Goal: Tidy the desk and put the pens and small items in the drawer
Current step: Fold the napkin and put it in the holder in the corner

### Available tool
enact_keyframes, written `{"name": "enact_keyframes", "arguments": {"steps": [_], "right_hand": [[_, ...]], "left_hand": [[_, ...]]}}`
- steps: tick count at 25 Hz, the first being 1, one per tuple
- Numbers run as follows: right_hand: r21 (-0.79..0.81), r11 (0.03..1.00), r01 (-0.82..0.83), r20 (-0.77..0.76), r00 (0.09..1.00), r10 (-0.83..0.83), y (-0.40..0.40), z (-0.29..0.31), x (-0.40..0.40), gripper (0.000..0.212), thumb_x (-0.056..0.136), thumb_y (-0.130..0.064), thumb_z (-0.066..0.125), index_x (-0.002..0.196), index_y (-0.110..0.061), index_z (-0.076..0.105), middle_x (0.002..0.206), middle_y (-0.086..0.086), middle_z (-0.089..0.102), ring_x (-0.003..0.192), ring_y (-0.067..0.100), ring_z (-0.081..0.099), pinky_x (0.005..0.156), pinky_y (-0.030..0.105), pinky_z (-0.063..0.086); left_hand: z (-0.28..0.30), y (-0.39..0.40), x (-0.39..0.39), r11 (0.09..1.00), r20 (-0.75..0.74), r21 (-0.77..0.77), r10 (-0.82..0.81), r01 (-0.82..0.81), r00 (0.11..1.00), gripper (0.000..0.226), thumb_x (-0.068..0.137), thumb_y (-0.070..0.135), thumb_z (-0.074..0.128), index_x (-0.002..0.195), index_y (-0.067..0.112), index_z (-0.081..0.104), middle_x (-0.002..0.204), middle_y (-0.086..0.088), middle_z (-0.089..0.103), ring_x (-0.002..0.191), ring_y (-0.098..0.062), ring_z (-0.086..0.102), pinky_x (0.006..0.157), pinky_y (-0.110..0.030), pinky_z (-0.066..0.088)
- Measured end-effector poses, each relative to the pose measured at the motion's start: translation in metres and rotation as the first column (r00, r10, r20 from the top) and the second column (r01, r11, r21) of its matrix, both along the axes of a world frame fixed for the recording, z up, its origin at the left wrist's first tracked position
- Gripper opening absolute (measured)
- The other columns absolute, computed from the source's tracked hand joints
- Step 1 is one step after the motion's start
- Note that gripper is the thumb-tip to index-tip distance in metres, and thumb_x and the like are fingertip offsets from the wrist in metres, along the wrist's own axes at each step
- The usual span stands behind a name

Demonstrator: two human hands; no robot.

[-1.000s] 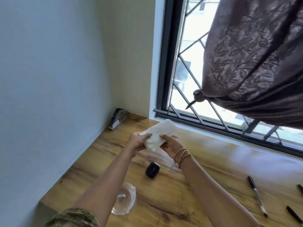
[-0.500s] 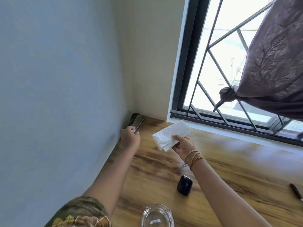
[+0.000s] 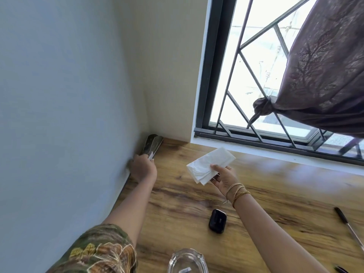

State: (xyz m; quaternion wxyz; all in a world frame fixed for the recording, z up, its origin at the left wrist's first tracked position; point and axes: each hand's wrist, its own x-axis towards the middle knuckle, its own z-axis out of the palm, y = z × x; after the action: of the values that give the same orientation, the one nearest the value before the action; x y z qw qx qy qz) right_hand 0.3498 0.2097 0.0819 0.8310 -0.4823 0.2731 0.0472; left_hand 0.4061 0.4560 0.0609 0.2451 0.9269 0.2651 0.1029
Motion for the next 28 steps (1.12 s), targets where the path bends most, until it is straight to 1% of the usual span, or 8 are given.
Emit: {"name": "enact_keyframes", "arguments": {"steps": [3, 7, 12, 16, 19, 22, 25, 28], "right_hand": [[0.007, 1.0, 0.012, -0.001, 1.0, -0.012, -0.004, 0.0, -0.005, 0.02, 0.086, 0.005, 0.061, 0.104, -0.003, 0.056, 0.106, 0.018, 0.063, 0.093, 0.034, 0.064, 0.071, 0.043, 0.06], [0.005, 0.999, 0.039, -0.008, 0.999, -0.039, -0.014, 0.002, -0.01, 0.018, 0.086, 0.005, 0.061, 0.1, -0.005, 0.057, 0.105, 0.017, 0.062, 0.092, 0.033, 0.064, 0.072, 0.043, 0.059], [-0.014, 0.996, 0.09, -0.022, 0.996, -0.091, -0.032, 0.007, -0.023, 0.015, 0.086, 0.005, 0.06, 0.096, -0.006, 0.056, 0.097, 0.015, 0.063, 0.085, 0.031, 0.063, 0.067, 0.044, 0.06], [-0.241, 0.964, 0.115, -0.041, 0.991, -0.128, -0.064, 0.012, -0.036, 0.019, 0.086, 0.0, 0.06, 0.105, 0.002, 0.058, 0.09, 0.015, 0.063, 0.08, 0.033, 0.061, 0.082, 0.054, 0.054], [-0.6, 0.796, 0.072, 0.023, 0.997, -0.073, -0.092, 0.029, -0.047, 0.017, 0.084, -0.003, 0.058, 0.097, 0.008, 0.063, 0.087, 0.015, 0.061, 0.081, 0.027, 0.057, 0.071, 0.04, 0.05], [-0.884, 0.467, -0.015, 0.029, 0.996, 0.087, -0.116, 0.053, -0.054, 0.012, 0.084, -0.007, 0.056, 0.09, -0.004, 0.066, 0.085, 0.012, 0.062, 0.078, 0.026, 0.056, 0.062, 0.031, 0.04], [-0.986, 0.163, -0.025, 0.012, 0.975, 0.222, -0.132, 0.073, -0.051, 0.02, 0.086, -0.006, 0.05, 0.099, -0.002, 0.065, 0.096, 0.017, 0.064, 0.089, 0.031, 0.058, 0.07, 0.033, 0.043], [-1.0, 0.006, -0.031, -0.027, 0.935, 0.353, -0.133, 0.085, -0.045, 0.022, 0.087, -0.006, 0.047, 0.099, -0.006, 0.065, 0.1, 0.017, 0.065, 0.092, 0.031, 0.059, 0.069, 0.029, 0.039]], "left_hand": [[-0.007, 0.004, 0.004, 0.999, 0.018, 0.053, 0.001, -0.002, 1.0, 0.016, 0.089, 0.016, 0.061, 0.088, 0.01, 0.075, 0.094, -0.011, 0.067, 0.094, -0.031, 0.054, 0.066, -0.035, 0.046], [-0.01, -0.005, -0.004, 0.992, 0.135, -0.098, -0.063, 0.077, 0.989, 0.017, 0.086, 0.008, 0.059, 0.075, 0.002, 0.071, 0.087, -0.014, 0.067, 0.072, -0.028, 0.056, 0.05, -0.028, 0.036], [-0.004, -0.039, -0.023, 0.922, 0.266, -0.199, -0.277, 0.333, 0.924, 0.015, 0.083, 0.007, 0.069, 0.094, -0.002, 0.074, 0.103, -0.015, 0.072, 0.093, -0.03, 0.066, 0.078, -0.028, 0.047], [-0.004, -0.079, -0.033, 0.83, 0.276, -0.243, -0.438, 0.503, 0.856, 0.014, 0.078, 0.005, 0.073, 0.091, 0.0, 0.076, 0.1, -0.011, 0.074, 0.09, -0.024, 0.067, 0.078, -0.021, 0.046], [-0.002, -0.11, -0.039, 0.78, 0.255, -0.268, -0.509, 0.566, 0.822, 0.014, 0.077, 0.003, 0.074, 0.09, 0.001, 0.077, 0.101, -0.01, 0.074, 0.094, -0.024, 0.068, 0.083, -0.017, 0.044], [-0.004, -0.137, -0.046, 0.747, 0.24, -0.291, -0.548, 0.598, 0.801, 0.014, 0.077, 0.001, 0.073, 0.09, 0.0, 0.076, 0.102, -0.011, 0.074, 0.096, -0.024, 0.068, 0.083, -0.014, 0.041], [-0.008, -0.155, -0.053, 0.723, 0.241, -0.32, -0.562, 0.612, 0.791, 0.013, 0.075, -0.002, 0.073, 0.088, -0.001, 0.077, 0.099, -0.012, 0.074, 0.093, -0.024, 0.067, 0.076, -0.01, 0.036], [-0.012, -0.161, -0.051, 0.711, 0.233, -0.338, -0.571, 0.617, 0.787, 0.013, 0.074, -0.002, 0.075, 0.087, 0.0, 0.077, 0.1, -0.012, 0.074, 0.094, -0.025, 0.068, 0.081, -0.013, 0.038]]}}
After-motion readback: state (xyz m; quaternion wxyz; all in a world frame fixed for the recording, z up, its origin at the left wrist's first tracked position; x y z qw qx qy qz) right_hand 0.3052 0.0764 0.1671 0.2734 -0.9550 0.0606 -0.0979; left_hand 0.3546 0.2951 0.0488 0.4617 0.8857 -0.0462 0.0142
